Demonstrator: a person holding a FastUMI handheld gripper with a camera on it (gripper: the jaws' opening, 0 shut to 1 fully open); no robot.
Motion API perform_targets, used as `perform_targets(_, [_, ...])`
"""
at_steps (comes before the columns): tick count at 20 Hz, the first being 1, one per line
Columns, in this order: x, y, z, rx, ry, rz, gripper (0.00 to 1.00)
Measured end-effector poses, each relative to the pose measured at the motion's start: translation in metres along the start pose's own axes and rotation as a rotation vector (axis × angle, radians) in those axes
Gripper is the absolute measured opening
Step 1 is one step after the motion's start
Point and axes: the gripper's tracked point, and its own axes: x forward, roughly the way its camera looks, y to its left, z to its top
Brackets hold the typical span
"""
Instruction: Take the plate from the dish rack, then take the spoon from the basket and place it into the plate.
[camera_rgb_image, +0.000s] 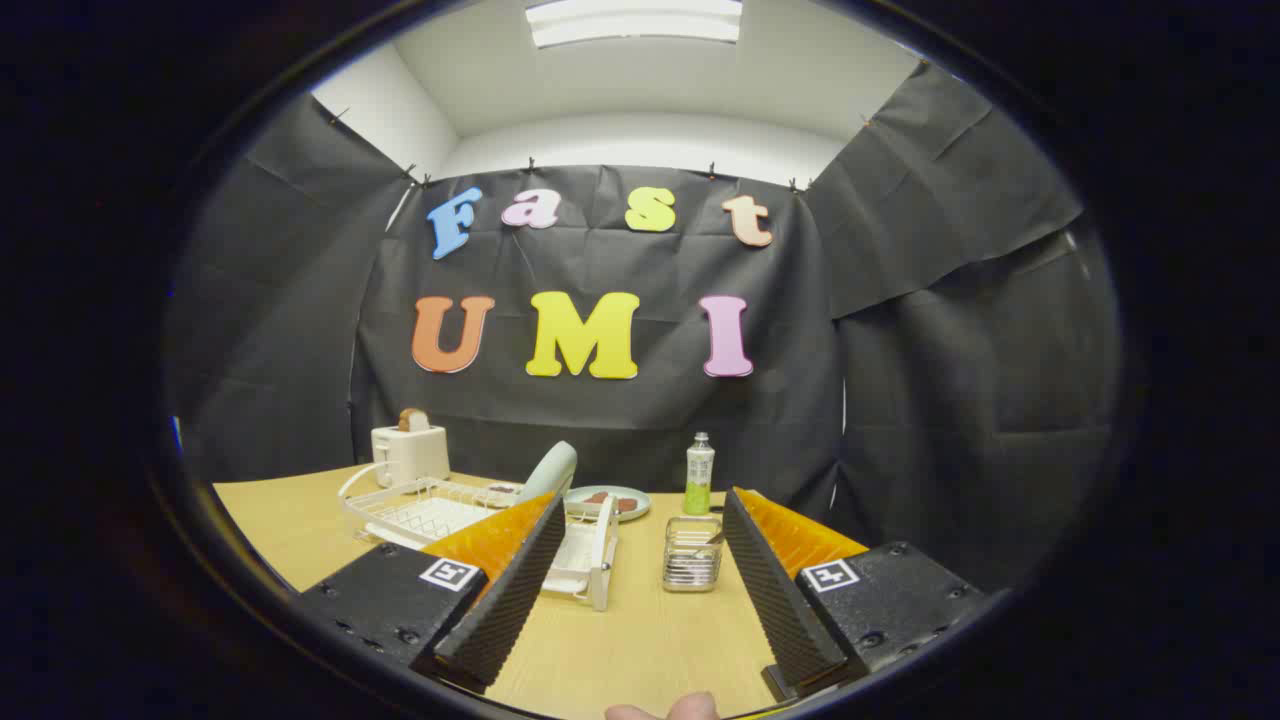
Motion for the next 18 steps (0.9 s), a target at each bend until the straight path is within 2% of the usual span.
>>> perform_targets(18, [0.0018, 0.0056, -0.0066, -0.003, 0.005, 0.011, 1.00])
